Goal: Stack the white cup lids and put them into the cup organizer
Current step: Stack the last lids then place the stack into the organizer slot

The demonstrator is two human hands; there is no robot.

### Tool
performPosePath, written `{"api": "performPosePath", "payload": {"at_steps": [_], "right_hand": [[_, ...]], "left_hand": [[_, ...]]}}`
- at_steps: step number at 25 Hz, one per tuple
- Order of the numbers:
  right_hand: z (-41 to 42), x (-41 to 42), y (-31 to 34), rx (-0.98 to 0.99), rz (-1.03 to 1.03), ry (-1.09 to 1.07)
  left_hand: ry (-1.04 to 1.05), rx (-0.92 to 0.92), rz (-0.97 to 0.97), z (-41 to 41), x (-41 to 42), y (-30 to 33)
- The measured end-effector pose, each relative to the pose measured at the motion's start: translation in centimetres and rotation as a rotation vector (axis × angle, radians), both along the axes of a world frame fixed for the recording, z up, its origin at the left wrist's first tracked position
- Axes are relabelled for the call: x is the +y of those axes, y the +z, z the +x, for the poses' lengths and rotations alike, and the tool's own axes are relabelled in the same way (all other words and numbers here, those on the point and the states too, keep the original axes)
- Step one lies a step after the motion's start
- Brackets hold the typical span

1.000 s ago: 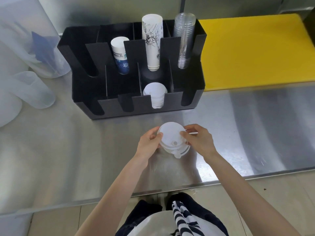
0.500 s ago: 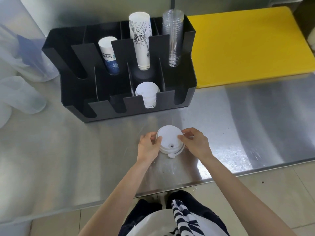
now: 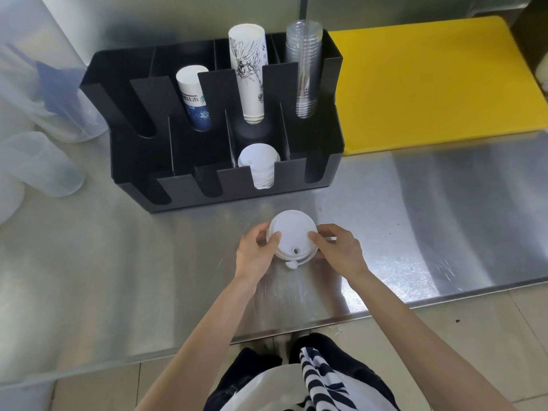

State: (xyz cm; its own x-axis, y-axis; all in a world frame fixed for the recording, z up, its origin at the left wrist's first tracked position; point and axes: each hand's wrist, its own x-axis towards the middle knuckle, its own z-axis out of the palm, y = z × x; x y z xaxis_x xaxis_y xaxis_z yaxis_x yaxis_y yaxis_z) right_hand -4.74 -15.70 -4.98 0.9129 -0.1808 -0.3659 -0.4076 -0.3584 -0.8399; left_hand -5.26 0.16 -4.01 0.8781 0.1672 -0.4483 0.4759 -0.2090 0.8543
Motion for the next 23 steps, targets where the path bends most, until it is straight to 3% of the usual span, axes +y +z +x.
{"api": "performPosePath", "payload": {"at_steps": [5,9,13,23], "right_hand": [[0.3,0.7,0.6,-0.001,0.039,0.026],[-0.5,1.8,0.8,0.121,0.192,0.092],[-1.5,2.8,0.8,0.242,0.316,0.262],[-1.3,3.6,0.8,0.120,0.358,0.223]], "left_hand": [[0.120,0.036,-0.182,-0.5,0.8,0.2],[0.235,0.037,-0.325,-0.4,1.3,0.5],[0.164,-0.020,-0.318,-0.2,1.8,1.1],[0.031,-0.147,-0.157,0.0,2.6,1.7]]}}
